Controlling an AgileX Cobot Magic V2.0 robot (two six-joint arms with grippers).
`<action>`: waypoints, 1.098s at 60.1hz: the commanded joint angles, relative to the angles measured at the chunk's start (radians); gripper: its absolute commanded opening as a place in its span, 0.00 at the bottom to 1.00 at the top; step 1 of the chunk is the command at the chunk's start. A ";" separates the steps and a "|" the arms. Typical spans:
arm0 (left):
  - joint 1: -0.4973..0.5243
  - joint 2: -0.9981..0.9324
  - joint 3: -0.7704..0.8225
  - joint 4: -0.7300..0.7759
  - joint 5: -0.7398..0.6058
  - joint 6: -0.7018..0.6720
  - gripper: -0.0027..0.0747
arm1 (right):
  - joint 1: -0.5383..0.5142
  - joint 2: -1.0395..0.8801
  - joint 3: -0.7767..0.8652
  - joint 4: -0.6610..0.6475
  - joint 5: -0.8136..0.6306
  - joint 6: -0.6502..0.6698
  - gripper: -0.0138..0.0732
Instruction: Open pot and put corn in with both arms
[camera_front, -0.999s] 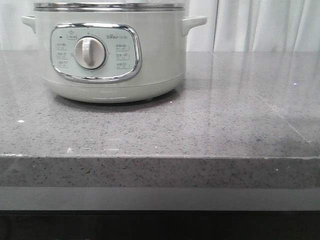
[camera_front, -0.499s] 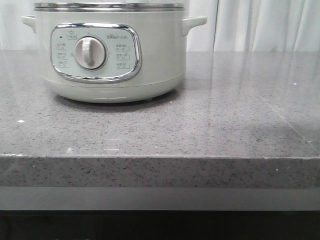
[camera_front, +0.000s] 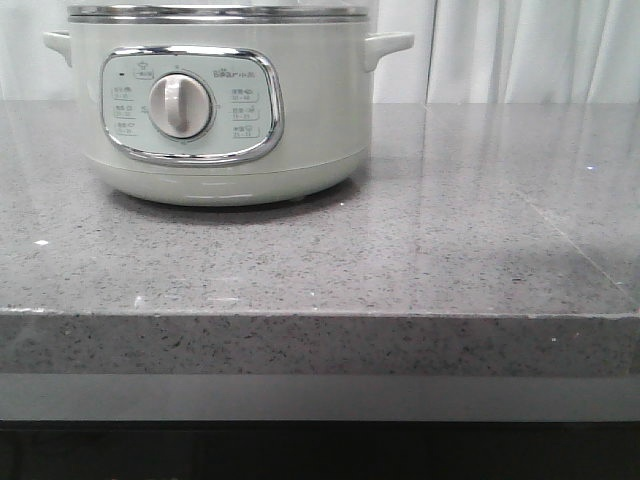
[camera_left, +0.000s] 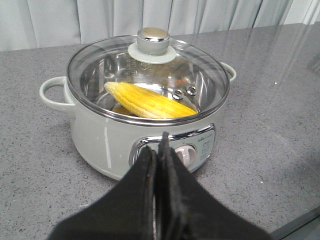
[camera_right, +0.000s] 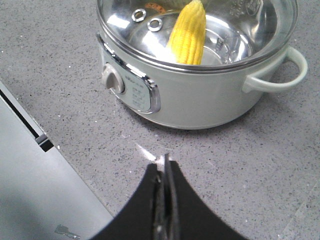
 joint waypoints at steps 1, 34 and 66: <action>0.009 -0.007 -0.004 0.026 -0.134 0.000 0.01 | -0.006 -0.019 -0.026 0.007 -0.067 -0.006 0.02; 0.408 -0.350 0.403 -0.018 -0.384 0.000 0.01 | -0.006 -0.019 -0.026 0.007 -0.067 -0.006 0.02; 0.517 -0.680 0.765 -0.023 -0.491 0.000 0.01 | -0.006 -0.019 -0.026 0.007 -0.067 -0.006 0.02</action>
